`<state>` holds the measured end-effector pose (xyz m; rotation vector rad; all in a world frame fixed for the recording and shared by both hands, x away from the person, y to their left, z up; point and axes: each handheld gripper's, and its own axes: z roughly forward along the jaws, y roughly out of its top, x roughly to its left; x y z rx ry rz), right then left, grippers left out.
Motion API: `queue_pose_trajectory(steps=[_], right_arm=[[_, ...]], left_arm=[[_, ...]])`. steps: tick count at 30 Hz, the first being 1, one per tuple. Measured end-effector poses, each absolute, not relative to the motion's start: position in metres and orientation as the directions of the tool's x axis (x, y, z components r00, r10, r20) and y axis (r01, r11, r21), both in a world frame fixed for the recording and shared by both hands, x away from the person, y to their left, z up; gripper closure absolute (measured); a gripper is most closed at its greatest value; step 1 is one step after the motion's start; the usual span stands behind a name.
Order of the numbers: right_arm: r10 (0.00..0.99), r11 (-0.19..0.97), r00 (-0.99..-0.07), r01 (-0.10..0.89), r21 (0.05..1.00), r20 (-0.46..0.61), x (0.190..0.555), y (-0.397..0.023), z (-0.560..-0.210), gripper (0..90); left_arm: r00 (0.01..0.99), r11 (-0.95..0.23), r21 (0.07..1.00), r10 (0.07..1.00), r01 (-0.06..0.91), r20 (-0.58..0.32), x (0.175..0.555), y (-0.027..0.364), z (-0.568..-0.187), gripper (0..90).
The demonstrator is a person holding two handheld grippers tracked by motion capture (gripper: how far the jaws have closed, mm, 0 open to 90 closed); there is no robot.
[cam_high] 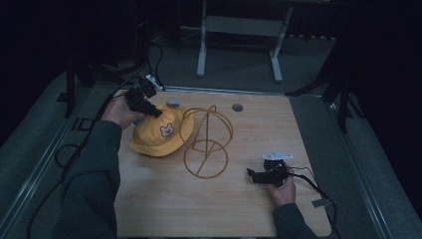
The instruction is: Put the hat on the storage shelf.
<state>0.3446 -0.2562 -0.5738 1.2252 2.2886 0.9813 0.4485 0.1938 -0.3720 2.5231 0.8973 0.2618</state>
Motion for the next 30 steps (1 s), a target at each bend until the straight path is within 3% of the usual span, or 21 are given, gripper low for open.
queue_pose_trajectory(steps=[10, 30], right_arm=[[0.831, 0.382, -0.557, 0.577, 0.722, 0.006, 0.345, -0.256, -0.574, 13.5], [0.830, 0.382, -0.557, 0.576, 0.723, 0.006, 0.345, -0.256, -0.574, 13.5]], left_arm=[[0.771, -0.648, 0.546, 0.637, 0.531, 0.005, 0.432, 0.213, -0.348, 79.4], [0.779, -0.636, 0.588, 0.627, 0.500, 0.016, 0.416, 0.233, -0.326, 79.5]])
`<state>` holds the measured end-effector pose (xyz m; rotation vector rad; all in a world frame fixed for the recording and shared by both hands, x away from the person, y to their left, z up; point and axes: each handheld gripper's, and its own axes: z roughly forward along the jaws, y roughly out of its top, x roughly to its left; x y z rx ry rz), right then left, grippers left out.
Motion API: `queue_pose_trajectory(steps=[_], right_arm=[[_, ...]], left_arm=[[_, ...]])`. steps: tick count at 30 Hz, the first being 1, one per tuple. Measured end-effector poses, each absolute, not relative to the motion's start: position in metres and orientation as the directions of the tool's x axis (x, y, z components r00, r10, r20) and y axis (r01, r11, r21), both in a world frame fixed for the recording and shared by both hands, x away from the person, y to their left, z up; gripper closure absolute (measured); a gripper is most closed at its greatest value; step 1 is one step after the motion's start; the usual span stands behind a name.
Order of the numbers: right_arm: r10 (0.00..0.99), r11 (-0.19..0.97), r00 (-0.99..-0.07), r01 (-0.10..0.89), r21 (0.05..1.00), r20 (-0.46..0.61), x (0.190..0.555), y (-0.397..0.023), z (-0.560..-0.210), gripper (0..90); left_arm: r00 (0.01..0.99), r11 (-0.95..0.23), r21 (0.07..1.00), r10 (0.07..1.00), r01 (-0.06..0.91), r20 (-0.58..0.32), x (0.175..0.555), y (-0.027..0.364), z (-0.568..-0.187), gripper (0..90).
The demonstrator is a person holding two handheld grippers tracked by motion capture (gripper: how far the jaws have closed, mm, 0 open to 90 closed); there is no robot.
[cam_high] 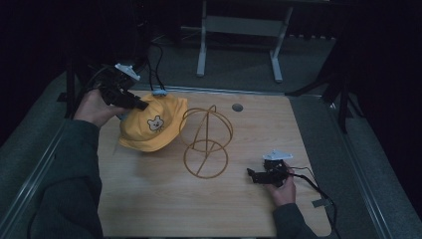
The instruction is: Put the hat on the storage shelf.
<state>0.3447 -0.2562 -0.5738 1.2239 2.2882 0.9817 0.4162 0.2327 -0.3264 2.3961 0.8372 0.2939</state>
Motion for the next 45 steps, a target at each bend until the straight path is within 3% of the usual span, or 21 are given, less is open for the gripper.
queue_pose_trajectory(steps=[45], right_arm=[[0.830, 0.383, -0.558, 0.576, 0.722, 0.005, 0.345, -0.256, -0.574, 13.5]], left_arm=[[0.834, -0.603, 0.694, 0.551, 0.393, 0.006, 0.388, 0.259, -0.292, 79.4]])
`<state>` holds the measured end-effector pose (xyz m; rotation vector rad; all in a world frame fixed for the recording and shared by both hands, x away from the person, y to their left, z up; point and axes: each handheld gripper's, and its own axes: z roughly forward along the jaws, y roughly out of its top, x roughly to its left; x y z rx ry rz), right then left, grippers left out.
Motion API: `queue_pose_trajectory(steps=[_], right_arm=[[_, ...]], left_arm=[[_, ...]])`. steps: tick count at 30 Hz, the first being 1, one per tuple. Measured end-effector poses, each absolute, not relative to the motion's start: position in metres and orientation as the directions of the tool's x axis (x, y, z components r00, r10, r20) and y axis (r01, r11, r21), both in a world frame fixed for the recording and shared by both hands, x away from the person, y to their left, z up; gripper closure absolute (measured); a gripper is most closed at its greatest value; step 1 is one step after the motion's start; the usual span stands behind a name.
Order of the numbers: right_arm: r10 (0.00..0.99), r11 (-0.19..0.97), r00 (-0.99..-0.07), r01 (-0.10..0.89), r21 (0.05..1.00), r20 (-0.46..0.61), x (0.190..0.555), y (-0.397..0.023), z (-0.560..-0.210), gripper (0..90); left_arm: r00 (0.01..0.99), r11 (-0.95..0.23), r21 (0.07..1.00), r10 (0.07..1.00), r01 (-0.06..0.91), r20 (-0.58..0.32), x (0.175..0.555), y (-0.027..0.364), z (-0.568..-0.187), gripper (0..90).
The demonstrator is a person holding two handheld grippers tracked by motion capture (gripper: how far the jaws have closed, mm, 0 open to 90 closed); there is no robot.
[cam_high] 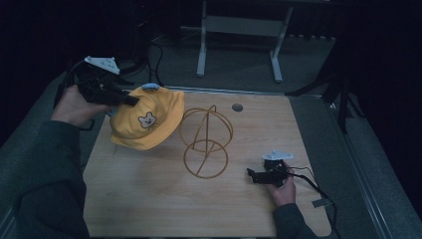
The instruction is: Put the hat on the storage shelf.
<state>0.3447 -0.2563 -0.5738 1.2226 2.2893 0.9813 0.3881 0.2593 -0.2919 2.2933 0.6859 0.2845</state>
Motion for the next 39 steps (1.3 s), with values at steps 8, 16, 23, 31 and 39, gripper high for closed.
queue_pose_trajectory(steps=[8, 16, 23, 31, 39], right_arm=[[0.829, 0.384, -0.559, 0.575, 0.723, 0.004, 0.345, -0.256, -0.574, 13.5], [0.829, 0.384, -0.559, 0.575, 0.723, 0.004, 0.345, -0.256, -0.574, 13.5], [0.829, 0.384, -0.559, 0.575, 0.723, 0.004, 0.345, -0.256, -0.574, 13.5], [0.827, 0.386, -0.562, 0.573, 0.723, 0.003, 0.345, -0.257, -0.574, 13.5], [0.827, 0.386, -0.562, 0.573, 0.723, 0.003, 0.345, -0.257, -0.574, 13.5]], left_arm=[[0.852, -0.590, 0.719, 0.523, 0.367, -0.005, 0.383, 0.258, -0.282, 79.4], [0.873, -0.585, 0.738, 0.488, 0.336, -0.010, 0.380, 0.256, -0.273, 79.5], [0.882, -0.588, 0.744, 0.471, 0.317, -0.003, 0.377, 0.251, -0.265, 79.5], [0.895, -0.604, 0.741, 0.445, 0.293, 0.009, 0.376, 0.241, -0.257, 79.5], [0.912, -0.625, 0.734, 0.409, 0.265, 0.019, 0.378, 0.228, -0.253, 79.5]])
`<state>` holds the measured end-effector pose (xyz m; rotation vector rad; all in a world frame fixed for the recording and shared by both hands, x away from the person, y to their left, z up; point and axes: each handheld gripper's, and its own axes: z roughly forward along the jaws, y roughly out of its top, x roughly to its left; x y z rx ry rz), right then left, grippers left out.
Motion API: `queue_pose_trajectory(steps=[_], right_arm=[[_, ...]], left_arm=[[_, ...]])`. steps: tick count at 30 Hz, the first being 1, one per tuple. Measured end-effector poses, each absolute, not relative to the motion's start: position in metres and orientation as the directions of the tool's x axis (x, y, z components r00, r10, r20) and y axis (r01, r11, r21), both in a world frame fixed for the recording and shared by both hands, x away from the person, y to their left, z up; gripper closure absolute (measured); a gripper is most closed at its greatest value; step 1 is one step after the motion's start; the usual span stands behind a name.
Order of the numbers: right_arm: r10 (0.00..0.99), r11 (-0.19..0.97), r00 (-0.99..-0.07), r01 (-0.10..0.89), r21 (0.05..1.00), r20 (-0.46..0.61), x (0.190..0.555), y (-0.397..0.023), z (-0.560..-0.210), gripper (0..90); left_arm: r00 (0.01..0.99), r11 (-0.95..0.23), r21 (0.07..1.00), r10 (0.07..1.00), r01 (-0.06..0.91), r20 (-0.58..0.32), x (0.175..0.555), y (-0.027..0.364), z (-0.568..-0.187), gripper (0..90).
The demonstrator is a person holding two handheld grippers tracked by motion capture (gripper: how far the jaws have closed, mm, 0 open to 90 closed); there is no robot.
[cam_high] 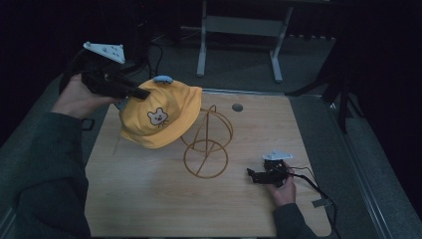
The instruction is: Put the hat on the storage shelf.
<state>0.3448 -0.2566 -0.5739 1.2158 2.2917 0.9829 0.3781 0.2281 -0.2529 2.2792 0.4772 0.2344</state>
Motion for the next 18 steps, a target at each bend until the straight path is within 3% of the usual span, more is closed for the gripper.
queue_pose_trajectory(steps=[18], right_arm=[[0.826, 0.387, -0.564, 0.572, 0.724, 0.004, 0.345, -0.257, -0.574, 13.5]], left_arm=[[0.928, -0.644, 0.730, 0.371, 0.228, 0.038, 0.380, 0.208, -0.242, 79.5]])
